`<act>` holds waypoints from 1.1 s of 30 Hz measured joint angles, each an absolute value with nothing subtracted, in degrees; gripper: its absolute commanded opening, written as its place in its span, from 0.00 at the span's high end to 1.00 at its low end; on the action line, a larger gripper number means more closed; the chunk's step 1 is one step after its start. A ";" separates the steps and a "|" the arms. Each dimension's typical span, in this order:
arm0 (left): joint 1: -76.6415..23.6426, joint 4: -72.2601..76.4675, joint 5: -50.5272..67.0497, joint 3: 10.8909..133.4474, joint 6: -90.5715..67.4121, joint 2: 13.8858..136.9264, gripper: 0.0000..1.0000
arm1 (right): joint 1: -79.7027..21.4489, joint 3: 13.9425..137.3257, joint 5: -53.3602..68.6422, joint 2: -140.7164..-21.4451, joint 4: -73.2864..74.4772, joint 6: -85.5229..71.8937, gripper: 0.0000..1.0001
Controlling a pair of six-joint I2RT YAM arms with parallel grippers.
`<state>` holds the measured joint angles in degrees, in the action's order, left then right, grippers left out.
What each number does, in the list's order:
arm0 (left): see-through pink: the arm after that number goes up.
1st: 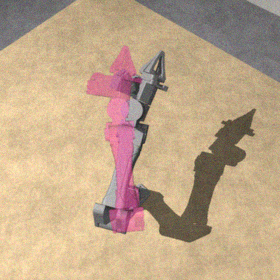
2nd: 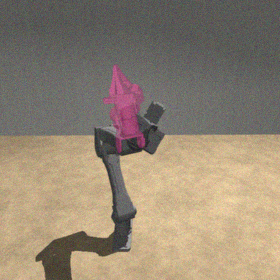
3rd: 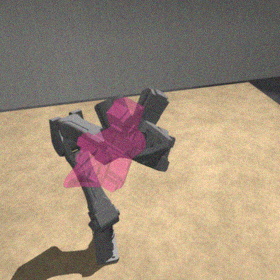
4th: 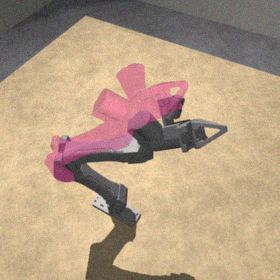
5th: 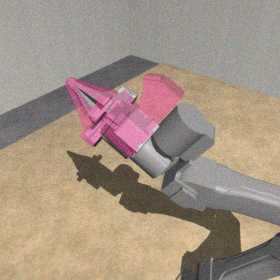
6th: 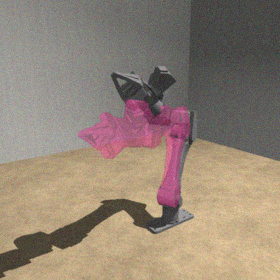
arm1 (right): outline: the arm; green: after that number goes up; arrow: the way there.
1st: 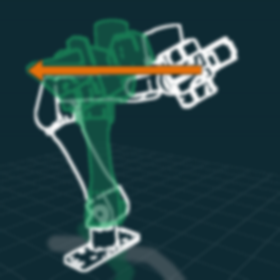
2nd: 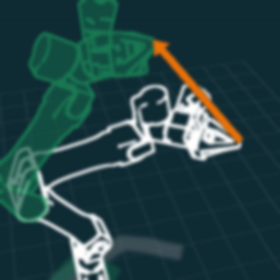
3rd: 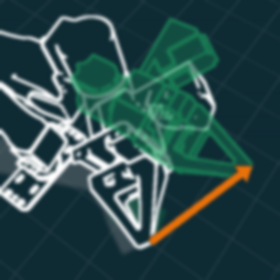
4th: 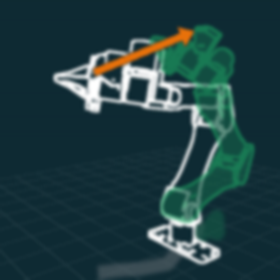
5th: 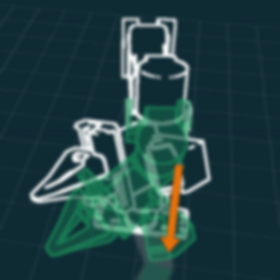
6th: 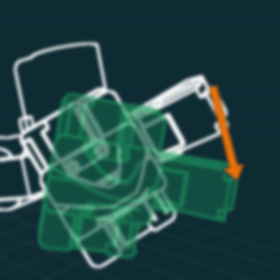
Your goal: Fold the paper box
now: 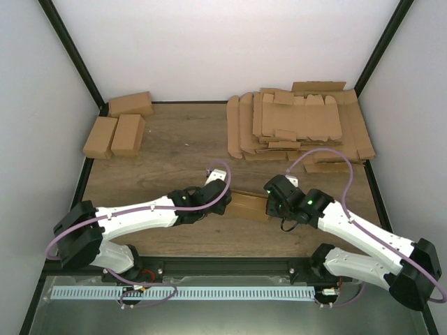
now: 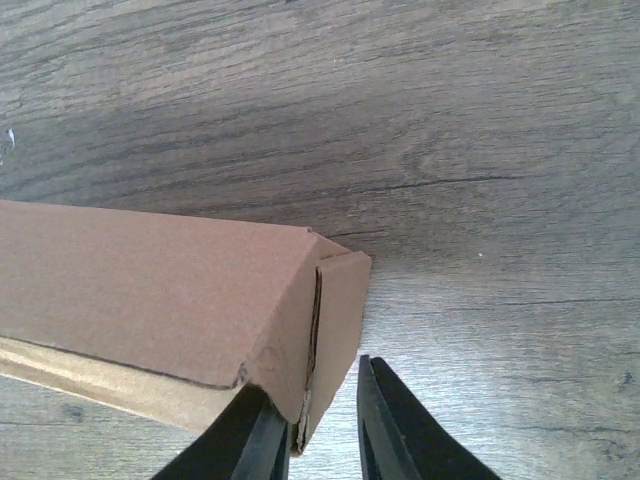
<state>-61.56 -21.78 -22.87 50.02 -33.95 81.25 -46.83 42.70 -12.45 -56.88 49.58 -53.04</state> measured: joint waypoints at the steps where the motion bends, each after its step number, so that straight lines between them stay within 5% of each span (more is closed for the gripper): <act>1: -61.60 -21.78 -22.90 50.04 -33.98 81.25 0.96 | -46.83 42.70 -12.53 -56.95 49.58 -52.86 0.85; 10: -62.33 -22.46 -23.44 50.24 -34.15 81.25 0.96 | -46.87 43.03 -13.04 -57.95 48.27 -51.16 0.99; 25: -64.79 -23.31 -26.76 50.54 -36.29 82.32 0.96 | -46.92 40.25 -11.94 -57.10 45.30 -52.23 0.99; 30: -65.54 -23.33 -27.94 50.52 -37.28 83.18 0.94 | -46.92 39.53 -11.81 -56.29 44.99 -53.41 0.82; 33: -65.73 -24.51 -27.92 50.83 -37.47 83.20 0.83 | -46.92 39.57 -11.66 -55.66 46.48 -53.39 0.67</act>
